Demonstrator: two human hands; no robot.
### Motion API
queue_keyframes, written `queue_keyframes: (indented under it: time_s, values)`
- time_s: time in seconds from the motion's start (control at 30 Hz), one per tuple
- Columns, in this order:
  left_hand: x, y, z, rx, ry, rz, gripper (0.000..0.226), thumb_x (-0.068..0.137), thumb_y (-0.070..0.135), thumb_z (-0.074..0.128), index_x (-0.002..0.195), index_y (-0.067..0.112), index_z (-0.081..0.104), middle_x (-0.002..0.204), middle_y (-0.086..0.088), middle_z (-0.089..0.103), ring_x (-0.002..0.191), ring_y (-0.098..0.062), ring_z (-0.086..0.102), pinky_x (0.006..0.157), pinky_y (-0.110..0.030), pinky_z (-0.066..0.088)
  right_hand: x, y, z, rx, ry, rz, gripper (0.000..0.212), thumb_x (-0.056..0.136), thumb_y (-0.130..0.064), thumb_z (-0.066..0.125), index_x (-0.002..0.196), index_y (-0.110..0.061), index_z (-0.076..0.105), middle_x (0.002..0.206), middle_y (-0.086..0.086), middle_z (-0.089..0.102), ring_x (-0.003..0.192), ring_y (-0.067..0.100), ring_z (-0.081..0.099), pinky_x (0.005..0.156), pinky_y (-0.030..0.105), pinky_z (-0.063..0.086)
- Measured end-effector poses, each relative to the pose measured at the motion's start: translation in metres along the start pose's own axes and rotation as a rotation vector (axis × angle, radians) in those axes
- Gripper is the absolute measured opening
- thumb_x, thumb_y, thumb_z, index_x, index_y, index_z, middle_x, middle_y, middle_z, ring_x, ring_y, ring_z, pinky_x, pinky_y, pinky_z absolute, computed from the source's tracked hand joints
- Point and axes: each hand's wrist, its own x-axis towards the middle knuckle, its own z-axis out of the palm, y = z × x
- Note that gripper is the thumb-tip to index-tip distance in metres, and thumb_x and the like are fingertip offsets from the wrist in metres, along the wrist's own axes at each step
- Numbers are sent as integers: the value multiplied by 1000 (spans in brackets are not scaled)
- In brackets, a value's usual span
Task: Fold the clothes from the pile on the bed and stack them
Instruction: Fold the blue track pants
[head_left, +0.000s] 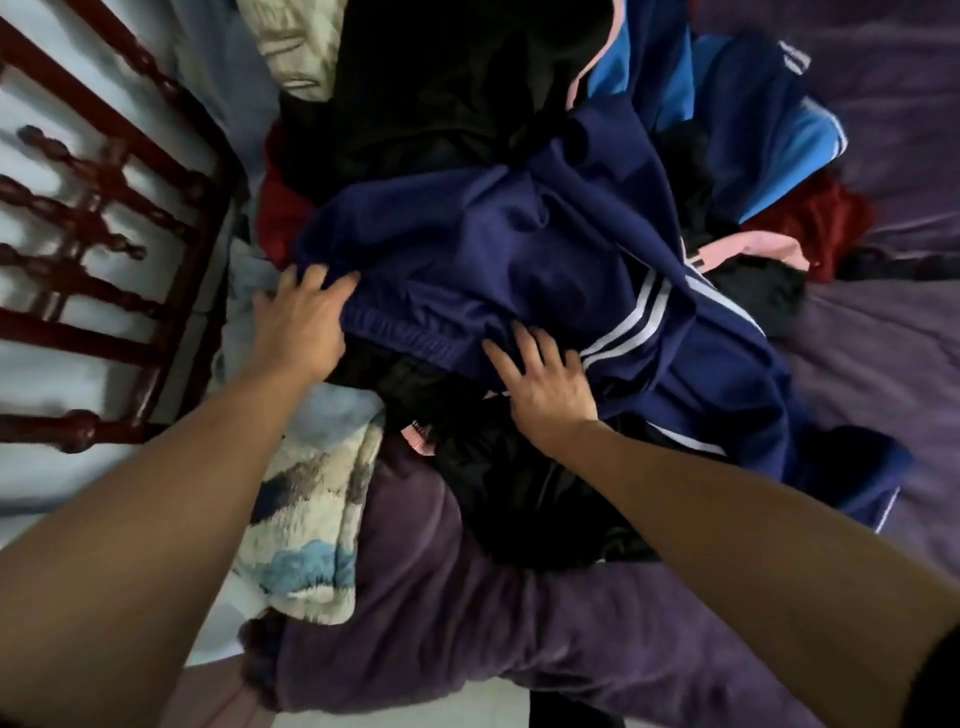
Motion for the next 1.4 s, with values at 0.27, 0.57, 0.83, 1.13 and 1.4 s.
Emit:
queue_keyframes:
  time_s: [0.27,0.57,0.83,1.13,1.4]
  values:
    - [-43,36,-40,-115,104,150,21,88,19,58,107,15,66,103,-12,68,101,-34,57,79,-42,41,-68,46,-57,572,133,346,32,78,-11,57,106,-23,67,100,6,69,93,33,62,75,37,45]
    - [-153,159,-160,-427,233,439,18,84,34,69,90,17,68,76,-8,69,78,-31,63,64,-37,46,-253,124,-164,847,524,608,17,88,-14,49,78,-26,56,77,1,65,76,28,60,64,29,36]
    - [-248,335,-245,-237,350,801,20,87,39,62,90,19,63,85,-8,67,86,-34,62,65,-37,43,-488,177,-196,129,299,538,78,64,-76,53,130,-37,41,122,-9,59,100,26,64,64,32,35]
    - [-288,535,-309,23,314,1138,35,88,15,51,122,22,45,119,-5,55,109,-30,53,78,-41,44,-625,297,-211,315,583,944,9,85,-22,58,90,-15,56,98,9,66,92,35,59,67,36,38]
    - [-247,710,-362,16,546,1271,32,80,2,54,111,10,51,105,-9,53,100,-30,51,80,-39,40,-663,424,-230,515,624,1098,13,85,-16,64,76,-12,56,78,3,58,76,25,54,66,35,40]
